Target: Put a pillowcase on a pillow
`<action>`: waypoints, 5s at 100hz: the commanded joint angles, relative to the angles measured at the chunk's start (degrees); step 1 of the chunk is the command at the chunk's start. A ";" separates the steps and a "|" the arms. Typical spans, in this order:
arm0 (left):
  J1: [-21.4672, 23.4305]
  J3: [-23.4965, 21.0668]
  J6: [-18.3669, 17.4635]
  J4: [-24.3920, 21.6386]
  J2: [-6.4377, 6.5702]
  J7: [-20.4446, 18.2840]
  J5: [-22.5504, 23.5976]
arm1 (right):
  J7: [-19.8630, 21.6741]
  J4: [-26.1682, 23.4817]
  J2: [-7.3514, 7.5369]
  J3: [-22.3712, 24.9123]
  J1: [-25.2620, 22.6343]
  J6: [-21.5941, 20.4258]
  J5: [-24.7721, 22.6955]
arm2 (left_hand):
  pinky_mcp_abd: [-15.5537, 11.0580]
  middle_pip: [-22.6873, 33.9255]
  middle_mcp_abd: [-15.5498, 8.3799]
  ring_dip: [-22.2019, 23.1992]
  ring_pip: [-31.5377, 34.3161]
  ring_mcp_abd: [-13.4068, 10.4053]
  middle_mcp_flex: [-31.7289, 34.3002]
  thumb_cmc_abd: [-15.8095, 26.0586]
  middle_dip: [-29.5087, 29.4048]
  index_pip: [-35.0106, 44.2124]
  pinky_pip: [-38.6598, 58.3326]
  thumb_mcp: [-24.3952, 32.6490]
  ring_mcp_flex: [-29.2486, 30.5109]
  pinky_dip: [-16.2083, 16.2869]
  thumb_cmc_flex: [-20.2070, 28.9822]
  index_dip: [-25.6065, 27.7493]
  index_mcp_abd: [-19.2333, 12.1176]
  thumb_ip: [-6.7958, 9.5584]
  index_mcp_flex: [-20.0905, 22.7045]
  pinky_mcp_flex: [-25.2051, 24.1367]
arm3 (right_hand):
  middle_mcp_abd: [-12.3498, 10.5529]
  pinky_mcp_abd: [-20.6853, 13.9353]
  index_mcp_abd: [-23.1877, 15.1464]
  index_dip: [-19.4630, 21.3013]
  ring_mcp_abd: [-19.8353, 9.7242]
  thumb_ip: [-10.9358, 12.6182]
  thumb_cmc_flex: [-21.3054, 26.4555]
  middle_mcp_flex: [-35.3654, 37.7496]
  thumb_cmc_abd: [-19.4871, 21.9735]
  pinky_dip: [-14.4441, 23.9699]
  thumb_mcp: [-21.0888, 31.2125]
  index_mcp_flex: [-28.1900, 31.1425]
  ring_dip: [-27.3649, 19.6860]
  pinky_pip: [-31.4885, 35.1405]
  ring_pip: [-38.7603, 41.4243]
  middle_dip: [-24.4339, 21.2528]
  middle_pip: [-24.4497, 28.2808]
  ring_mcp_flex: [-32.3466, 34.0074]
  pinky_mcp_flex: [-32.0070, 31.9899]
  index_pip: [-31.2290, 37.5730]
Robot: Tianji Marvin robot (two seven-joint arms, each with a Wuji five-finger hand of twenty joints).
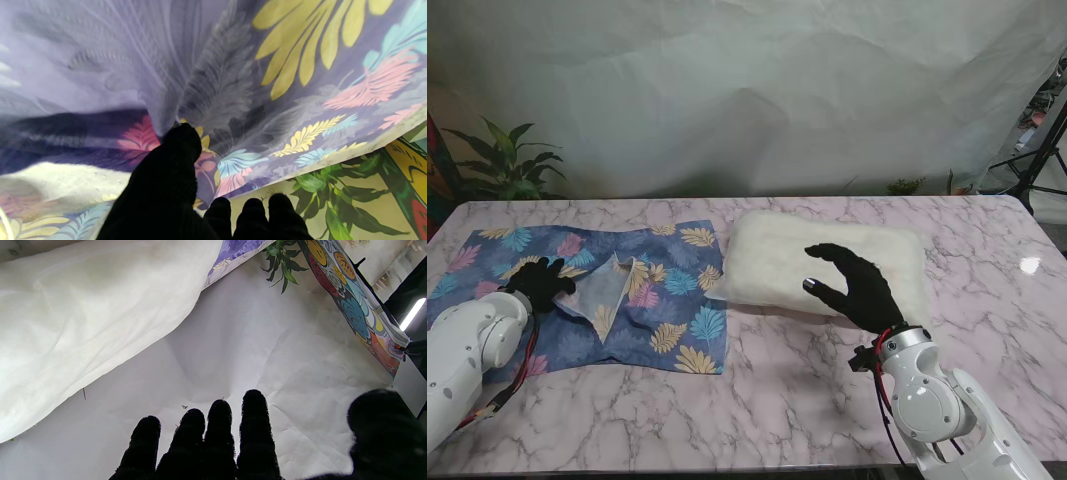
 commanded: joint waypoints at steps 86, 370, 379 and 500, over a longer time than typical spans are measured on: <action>-0.85 -3.15 -5.46 -0.36 -4.77 20.60 -9.59 | -1.29 -0.71 -0.38 0.62 -1.12 1.20 -0.29 | 1.36 26.29 -3.93 29.93 37.24 7.30 51.58 -11.66 41.80 40.54 62.99 18.94 47.91 8.14 0.63 20.02 -0.42 -4.44 11.33 38.37 | -0.15 -0.12 -0.60 0.71 -1.06 0.15 0.41 1.88 2.91 -0.54 -2.49 -0.09 -1.24 1.10 -0.28 0.54 0.32 2.09 0.29 -1.02; 5.04 -7.84 -23.21 -21.95 -4.65 -0.36 -19.58 | 5.64 45.84 3.17 -36.27 40.37 17.64 -21.76 | 0.20 20.58 -6.36 31.08 31.69 4.48 55.09 -12.87 44.03 41.30 59.13 20.35 50.20 8.44 -2.64 16.75 -3.06 -5.16 12.45 38.33 | -1.51 24.43 0.50 -18.31 11.48 -3.43 4.95 -9.24 -22.29 -4.17 9.29 -7.32 -0.92 12.70 -0.89 6.95 -18.41 -2.87 -1.23 -27.05; 5.11 -7.41 -23.00 -21.29 -4.71 -0.05 -19.89 | 2.76 47.61 2.88 -36.78 40.58 17.28 -21.77 | 0.19 20.53 -6.41 31.02 31.72 4.43 55.06 -12.86 44.00 41.30 59.13 20.31 50.24 8.43 -2.69 16.71 -3.04 -5.17 12.41 38.32 | -2.41 24.33 -0.43 -14.18 10.85 -3.02 8.10 -9.58 -22.60 -3.16 6.77 -7.82 0.30 16.60 2.76 13.33 -16.50 -1.57 1.10 -23.96; 5.47 -6.47 -20.87 -20.02 -5.48 3.47 -20.81 | 10.76 47.05 1.99 -34.82 40.49 30.98 -14.76 | 0.44 20.04 -6.12 29.82 31.50 4.31 55.07 -12.36 43.47 41.36 58.70 19.35 49.81 7.88 -2.70 15.82 -2.86 -5.08 12.08 38.10 | -0.88 27.53 5.45 -17.69 15.40 -1.90 28.52 -6.06 -30.20 1.93 35.91 -7.43 -0.94 26.20 0.91 3.50 6.16 17.74 26.16 -26.41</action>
